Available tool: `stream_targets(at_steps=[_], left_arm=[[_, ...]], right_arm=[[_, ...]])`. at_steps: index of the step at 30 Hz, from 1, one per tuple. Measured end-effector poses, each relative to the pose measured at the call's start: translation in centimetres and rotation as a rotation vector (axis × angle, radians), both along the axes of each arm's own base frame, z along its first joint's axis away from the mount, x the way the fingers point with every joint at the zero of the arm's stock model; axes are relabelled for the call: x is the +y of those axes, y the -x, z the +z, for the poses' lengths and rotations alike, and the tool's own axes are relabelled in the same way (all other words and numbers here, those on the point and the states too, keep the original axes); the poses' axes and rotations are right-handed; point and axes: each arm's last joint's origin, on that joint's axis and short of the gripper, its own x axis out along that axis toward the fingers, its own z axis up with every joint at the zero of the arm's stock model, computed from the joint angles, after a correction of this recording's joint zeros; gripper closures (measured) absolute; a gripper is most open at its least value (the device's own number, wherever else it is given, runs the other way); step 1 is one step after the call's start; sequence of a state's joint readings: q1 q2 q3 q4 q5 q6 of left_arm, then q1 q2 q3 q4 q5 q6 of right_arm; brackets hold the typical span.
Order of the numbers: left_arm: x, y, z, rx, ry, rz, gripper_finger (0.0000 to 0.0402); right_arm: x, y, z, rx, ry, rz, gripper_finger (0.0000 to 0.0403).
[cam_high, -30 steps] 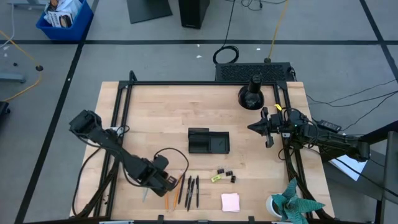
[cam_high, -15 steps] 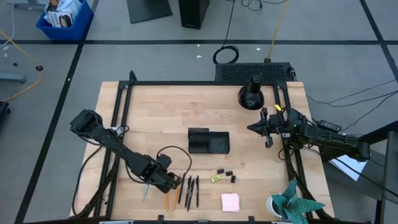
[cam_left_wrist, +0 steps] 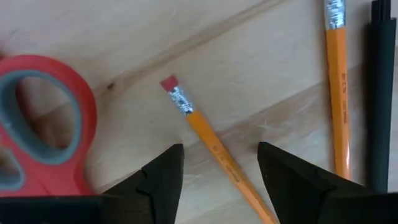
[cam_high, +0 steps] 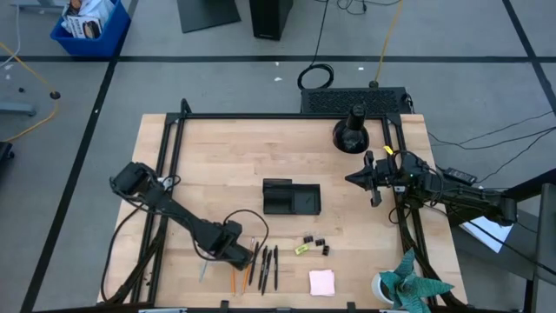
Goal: Pick and place office supplies into organizer
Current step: Put the yellow pencil into the black desk organizer
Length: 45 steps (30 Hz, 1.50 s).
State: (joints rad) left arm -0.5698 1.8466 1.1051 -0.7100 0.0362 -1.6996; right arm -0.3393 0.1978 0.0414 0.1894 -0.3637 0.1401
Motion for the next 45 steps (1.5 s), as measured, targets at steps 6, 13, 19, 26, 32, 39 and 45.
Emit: stream_targets(at_steps=[6, 13, 19, 26, 32, 39, 45], left_arm=[[0.7, -0.5, -1.1, 0.044, -0.013, -0.06, 0.0188], [1.0, -0.8, -2.0, 0.09, 0.001, -0.131, 0.0188], [0.8, -0.7, -2.0, 0.078, -0.003, -0.176, 0.0201], [0.5, -0.8, -2.0, 0.049, -0.005, -0.188, 0.027], [0.4, -1.0, -2.0, 0.028, 0.005, -0.198, 0.0316], [0.0, -1.0, -2.0, -0.011, -0.011, -0.259, 0.0374], [-0.4, -1.4, -1.6, -0.072, -0.085, -0.33, 0.0385]], right_arm=[[0.0, 0.0, 0.0, 0.0, 0.017, -0.001, 0.0399], [0.0, 0.0, 0.0, -0.001, 0.038, -0.001, 0.0399], [0.0, 0.0, 0.0, -0.001, 0.059, -0.001, 0.0399], [0.0, 0.0, 0.0, -0.001, 0.059, -0.001, 0.0399], [0.0, 0.0, 0.0, -0.001, 0.059, -0.001, 0.0399], [0.0, 0.0, 0.0, -0.002, 0.063, -0.001, 0.0399], [0.0, 0.0, 0.0, -0.002, 0.077, -0.003, 0.0399]])
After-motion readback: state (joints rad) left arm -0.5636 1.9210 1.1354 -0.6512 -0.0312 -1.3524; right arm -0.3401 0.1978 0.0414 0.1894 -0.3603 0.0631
